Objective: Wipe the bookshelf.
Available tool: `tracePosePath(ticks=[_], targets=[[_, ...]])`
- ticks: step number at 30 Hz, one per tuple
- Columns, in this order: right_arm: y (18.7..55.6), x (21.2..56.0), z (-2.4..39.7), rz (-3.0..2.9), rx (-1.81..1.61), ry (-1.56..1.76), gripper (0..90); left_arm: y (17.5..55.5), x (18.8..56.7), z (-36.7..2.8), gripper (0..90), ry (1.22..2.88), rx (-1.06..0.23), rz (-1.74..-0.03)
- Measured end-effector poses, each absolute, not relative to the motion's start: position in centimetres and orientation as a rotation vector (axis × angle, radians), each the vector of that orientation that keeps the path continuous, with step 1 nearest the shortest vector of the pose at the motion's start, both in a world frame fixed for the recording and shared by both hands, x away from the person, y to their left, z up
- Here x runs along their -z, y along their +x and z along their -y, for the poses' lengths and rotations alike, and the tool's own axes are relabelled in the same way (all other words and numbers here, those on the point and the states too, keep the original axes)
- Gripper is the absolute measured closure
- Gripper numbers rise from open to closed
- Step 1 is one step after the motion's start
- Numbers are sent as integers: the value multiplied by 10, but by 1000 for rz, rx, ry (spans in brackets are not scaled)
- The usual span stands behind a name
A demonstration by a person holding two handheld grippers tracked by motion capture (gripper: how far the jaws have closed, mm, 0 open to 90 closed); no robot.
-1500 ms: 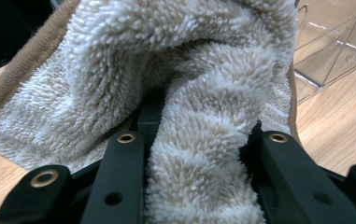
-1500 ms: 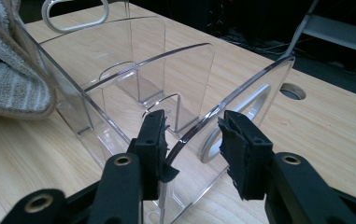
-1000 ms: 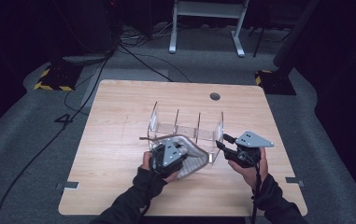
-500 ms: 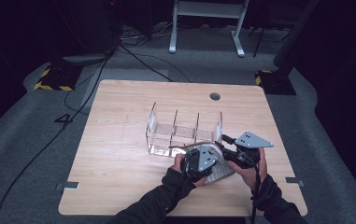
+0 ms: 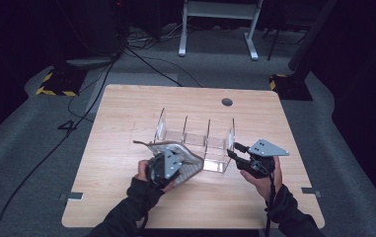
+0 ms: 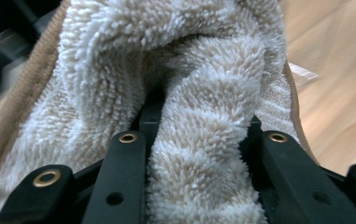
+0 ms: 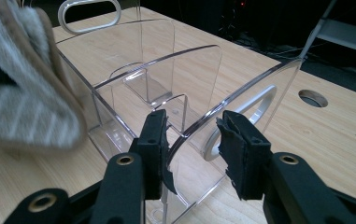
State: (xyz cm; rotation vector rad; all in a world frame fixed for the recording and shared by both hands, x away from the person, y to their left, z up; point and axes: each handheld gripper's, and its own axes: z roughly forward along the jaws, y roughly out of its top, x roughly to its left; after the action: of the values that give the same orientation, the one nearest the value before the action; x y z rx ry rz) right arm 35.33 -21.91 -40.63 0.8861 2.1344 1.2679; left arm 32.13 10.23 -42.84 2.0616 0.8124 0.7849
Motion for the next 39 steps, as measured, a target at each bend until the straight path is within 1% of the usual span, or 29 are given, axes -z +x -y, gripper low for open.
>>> tracePosePath(ticks=[3, 4, 8, 11, 14, 17, 22, 27, 30, 34, 39], targets=[[353, 406, 219, -2135, -1267, 887, 621, 323, 428, -132, 665, 2017, -781, -902], [353, 406, 219, -2136, -1268, 886, 621, 324, 427, -139, 665, 2011, -798, -921], [354, 406, 219, -2138, -1268, 886, 621, 326, 428, -148, 664, 1997, -798, -952], [354, 406, 219, -2141, -1267, 884, 621, 328, 429, -143, 662, 1989, -785, -945], [354, 406, 220, -2144, -1267, 884, 618, 327, 428, -128, 659, 1994, -777, -899], [355, 405, 220, -2148, -1271, 882, 618, 323, 426, -97, 659, 2028, -754, -792], [354, 405, 220, -2149, -1269, 882, 618, 324, 427, -51, 659, 2051, -691, -681], [354, 405, 220, -2149, -1273, 881, 618, 323, 433, -10, 659, 2048, -622, -610], [354, 406, 219, -2149, -1273, 879, 618, 322, 438, 11, 659, 2061, -605, -576], [355, 406, 219, -2149, -1274, 879, 618, 321, 442, 22, 660, 2059, -610, -575], [355, 406, 219, -2152, -1276, 876, 618, 321, 442, 6, 662, 2084, -645, -583]])
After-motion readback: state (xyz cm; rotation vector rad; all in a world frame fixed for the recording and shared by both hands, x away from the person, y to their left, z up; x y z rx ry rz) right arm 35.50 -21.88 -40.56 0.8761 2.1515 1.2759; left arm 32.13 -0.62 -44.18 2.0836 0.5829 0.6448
